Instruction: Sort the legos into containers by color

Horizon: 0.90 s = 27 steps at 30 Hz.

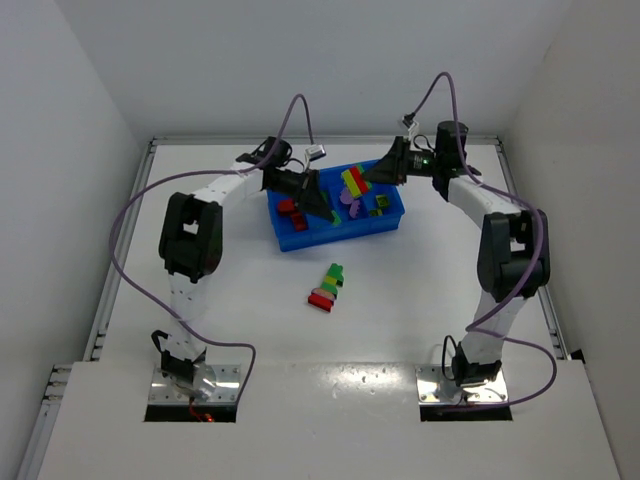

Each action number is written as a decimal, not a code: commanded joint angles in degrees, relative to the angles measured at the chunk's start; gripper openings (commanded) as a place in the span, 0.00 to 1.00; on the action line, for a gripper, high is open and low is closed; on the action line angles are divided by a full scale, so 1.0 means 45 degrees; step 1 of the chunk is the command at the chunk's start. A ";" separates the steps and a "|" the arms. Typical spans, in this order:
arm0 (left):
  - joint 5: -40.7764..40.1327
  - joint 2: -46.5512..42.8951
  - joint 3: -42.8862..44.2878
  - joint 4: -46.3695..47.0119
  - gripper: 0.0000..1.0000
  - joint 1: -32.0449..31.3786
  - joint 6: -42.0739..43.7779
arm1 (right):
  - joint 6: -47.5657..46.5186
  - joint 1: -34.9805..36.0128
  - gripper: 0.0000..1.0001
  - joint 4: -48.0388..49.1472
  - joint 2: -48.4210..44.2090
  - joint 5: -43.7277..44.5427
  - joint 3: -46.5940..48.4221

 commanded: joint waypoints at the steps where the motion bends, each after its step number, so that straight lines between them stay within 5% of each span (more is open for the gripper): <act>1: -0.0542 -0.0931 -0.0002 0.0145 0.05 0.0205 0.0567 | -0.0057 -0.0230 0.00 0.0749 -0.0148 -0.0029 0.0557; 10: -0.9584 -0.0757 0.1483 0.0946 0.09 0.0244 -0.0058 | -0.0174 -0.0348 0.00 0.0516 -0.0499 -0.0029 0.0205; 13: -1.0582 -0.0424 0.1796 0.0772 0.23 0.0244 -0.0195 | -0.0291 -0.0466 0.00 0.0515 -0.0499 -0.0029 0.0089; 18: -1.1853 -0.0286 0.1933 0.0497 0.31 -0.0010 0.0038 | -0.0408 -0.0466 0.00 0.0378 -0.0616 -0.0029 0.0088; 22: -1.1854 0.0278 0.2224 -0.0108 0.66 -0.0010 0.0039 | -0.0408 -0.0466 0.00 0.0261 -0.0616 -0.0029 0.0088; 27: -1.0803 0.0515 0.2343 -0.0363 0.72 -0.0010 0.0157 | -0.0408 -0.0348 0.00 0.0261 -0.0616 -0.0029 0.0088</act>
